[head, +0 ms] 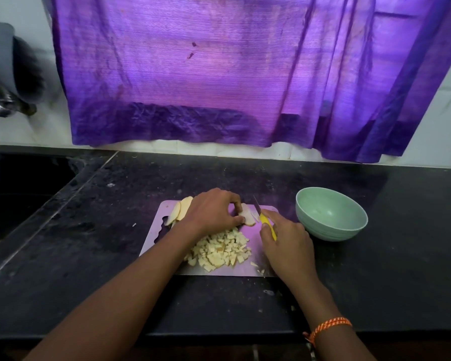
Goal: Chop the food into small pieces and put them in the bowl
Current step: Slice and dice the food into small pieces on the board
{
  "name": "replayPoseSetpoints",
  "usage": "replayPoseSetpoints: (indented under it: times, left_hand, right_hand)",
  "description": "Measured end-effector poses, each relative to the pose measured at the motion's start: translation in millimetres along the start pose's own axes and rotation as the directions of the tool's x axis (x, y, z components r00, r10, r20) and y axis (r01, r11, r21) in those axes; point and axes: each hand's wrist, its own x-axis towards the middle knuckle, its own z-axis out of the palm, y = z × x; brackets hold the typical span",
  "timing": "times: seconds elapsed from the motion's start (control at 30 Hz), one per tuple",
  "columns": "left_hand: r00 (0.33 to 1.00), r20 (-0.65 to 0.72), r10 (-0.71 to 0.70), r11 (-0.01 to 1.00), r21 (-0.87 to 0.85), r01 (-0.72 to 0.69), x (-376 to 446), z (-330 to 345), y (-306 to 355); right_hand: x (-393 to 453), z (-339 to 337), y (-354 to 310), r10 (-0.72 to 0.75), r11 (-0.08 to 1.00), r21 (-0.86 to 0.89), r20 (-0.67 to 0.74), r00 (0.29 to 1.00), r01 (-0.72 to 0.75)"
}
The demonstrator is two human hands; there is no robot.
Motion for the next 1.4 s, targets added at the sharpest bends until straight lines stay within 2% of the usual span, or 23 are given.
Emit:
replayPoseSetpoints:
  times: [0.17, 0.6, 0.97, 1.1, 1.4]
  left_hand:
    - [1.0, 0.017, -0.026, 1.0, 0.005, 0.026, 1.4, 1.4, -2.3]
    - [0.999, 0.025, -0.029, 1.0, -0.007, 0.029, 2.2, 4.1, -4.8]
    - [0.999, 0.027, -0.032, 0.999, 0.01, 0.032, 1.3, 3.7, -2.4]
    - [0.999, 0.023, -0.043, 0.999, -0.008, 0.043, 0.6, 3.1, -1.1]
    - [0.999, 0.011, -0.048, 0.998, -0.037, 0.048, 1.1, 2.8, 1.7]
  right_hand:
    - [-1.8, -3.8, -0.2, 0.029, 0.999, 0.015, -0.029, 0.999, -0.028]
    - [-5.4, -11.3, -15.1, -0.054, 0.99, -0.125, 0.081, 0.995, 0.064]
    - [-46.3, -26.9, -0.9, -0.058, 0.995, -0.079, 0.114, 0.992, 0.068]
    - [-63.2, -35.3, 9.2, -0.04, 0.996, -0.078, 0.081, 0.996, 0.046]
    - [-51.6, -31.9, 2.0, -0.061, 0.994, -0.087, 0.085, 0.994, 0.069]
